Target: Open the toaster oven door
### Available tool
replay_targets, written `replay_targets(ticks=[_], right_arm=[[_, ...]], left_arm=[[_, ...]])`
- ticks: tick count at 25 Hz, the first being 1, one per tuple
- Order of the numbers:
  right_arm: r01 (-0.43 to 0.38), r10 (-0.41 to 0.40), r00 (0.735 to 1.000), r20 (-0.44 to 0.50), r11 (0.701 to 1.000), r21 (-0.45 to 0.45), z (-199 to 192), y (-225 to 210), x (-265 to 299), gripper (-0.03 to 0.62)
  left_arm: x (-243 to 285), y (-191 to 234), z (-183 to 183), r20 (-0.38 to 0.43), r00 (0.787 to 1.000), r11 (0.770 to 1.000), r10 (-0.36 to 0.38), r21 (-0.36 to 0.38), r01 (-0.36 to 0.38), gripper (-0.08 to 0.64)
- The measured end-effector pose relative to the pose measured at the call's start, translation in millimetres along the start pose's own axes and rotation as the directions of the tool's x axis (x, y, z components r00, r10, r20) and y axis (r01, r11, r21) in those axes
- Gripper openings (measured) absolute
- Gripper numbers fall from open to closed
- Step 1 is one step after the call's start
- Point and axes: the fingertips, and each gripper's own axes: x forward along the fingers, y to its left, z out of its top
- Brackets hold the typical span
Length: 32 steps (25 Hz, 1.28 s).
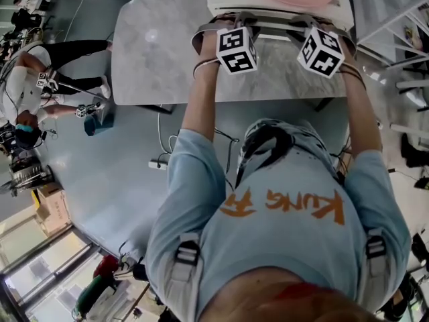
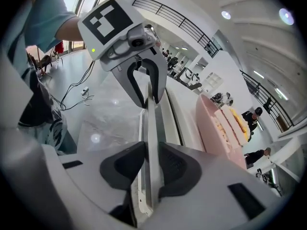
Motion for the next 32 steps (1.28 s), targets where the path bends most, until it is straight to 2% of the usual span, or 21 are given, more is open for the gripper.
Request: replay_targets(ticks=[7,10,21,25,32], right_arm=[[-0.074,0.075,0.997,0.016,0.997,-0.023,-2,29,-2,0.081],[-0.078,0.078,0.997,0.013,0.997,-0.026,-3,38,-3,0.077],[-0.023,0.022,1.0,-0.018,0.999,-0.048,-3,78,0,0.072],[-0.005,0.001,0.999,-0.047,0.996,-0.088,-6,95,4,0.071],[0.082,-0.093,0.992,-0.084,0.988,-0.128,-16,128,14,0.066]], left_arm=[[-7,-27,-1,0.017,1.0,1.0,0.013,0.001,-0.013,0.107],[-9,-36,-1,0.009,1.0,1.0,0.013,0.006,-0.013,0.103],[-18,-73,-5,-0.016,1.0,1.0,0.003,0.022,-0.003,0.092],[-16,-91,-9,-0.027,1.0,1.0,0.003,0.026,-0.003,0.087],[-9,-127,-17,-0.055,0.998,0.999,-0.027,0.015,0.028,0.084]])
